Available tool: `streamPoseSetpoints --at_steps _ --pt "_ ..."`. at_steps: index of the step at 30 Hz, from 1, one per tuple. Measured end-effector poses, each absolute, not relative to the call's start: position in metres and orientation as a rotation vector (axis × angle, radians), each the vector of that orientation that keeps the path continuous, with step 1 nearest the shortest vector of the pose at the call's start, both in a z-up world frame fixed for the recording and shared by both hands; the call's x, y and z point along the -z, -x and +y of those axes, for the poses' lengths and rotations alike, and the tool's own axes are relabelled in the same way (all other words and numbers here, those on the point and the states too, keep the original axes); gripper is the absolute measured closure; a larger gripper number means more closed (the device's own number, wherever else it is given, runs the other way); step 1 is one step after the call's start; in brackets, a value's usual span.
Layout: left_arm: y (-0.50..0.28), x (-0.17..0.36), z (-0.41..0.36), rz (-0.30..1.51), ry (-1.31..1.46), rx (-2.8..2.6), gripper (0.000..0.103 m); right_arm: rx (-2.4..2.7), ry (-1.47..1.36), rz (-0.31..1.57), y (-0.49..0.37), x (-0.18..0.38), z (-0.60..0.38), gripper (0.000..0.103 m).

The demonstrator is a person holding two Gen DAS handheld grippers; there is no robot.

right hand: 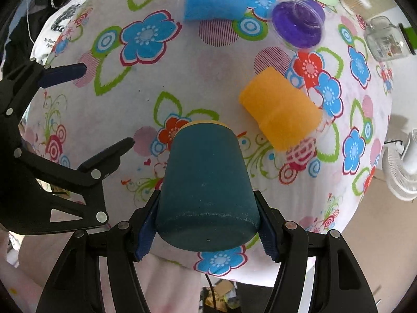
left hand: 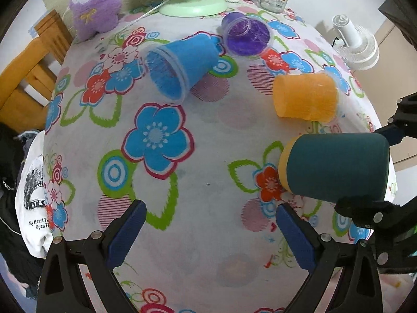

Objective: Flip cup upside down
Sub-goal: 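Rotate the teal cup rim-down with the right gripper and lower it, then open the right gripper and withdraw from the upside-down teal cup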

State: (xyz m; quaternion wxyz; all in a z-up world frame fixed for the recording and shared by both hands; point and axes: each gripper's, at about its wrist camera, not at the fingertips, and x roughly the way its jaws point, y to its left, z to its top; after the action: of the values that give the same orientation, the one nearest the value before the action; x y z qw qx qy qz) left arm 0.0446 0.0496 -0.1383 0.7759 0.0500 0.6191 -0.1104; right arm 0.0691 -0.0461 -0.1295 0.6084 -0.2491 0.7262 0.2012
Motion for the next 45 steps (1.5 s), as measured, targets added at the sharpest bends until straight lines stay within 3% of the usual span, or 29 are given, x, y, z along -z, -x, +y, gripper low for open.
streamPoseSetpoints --at_steps 10,20,36,40,45 --pt "-0.048 0.138 0.064 1.355 -0.062 0.189 0.002 -0.477 0.468 1.591 -0.086 0.122 -0.034 0.032" --pt "-0.044 0.118 0.061 1.332 -0.032 0.126 0.002 -0.447 0.315 1.434 -0.08 0.098 -0.066 0.017" --pt "-0.016 0.06 0.038 1.233 -0.041 0.038 0.002 -0.362 0.134 1.21 -0.041 0.047 -0.104 0.016" --pt "-0.008 0.044 0.033 1.199 -0.042 0.029 0.002 -0.341 0.108 1.143 -0.03 0.03 -0.111 0.009" --pt "0.003 0.029 0.027 1.165 -0.027 0.024 0.002 -0.326 0.082 1.081 -0.015 0.013 -0.122 0.008"
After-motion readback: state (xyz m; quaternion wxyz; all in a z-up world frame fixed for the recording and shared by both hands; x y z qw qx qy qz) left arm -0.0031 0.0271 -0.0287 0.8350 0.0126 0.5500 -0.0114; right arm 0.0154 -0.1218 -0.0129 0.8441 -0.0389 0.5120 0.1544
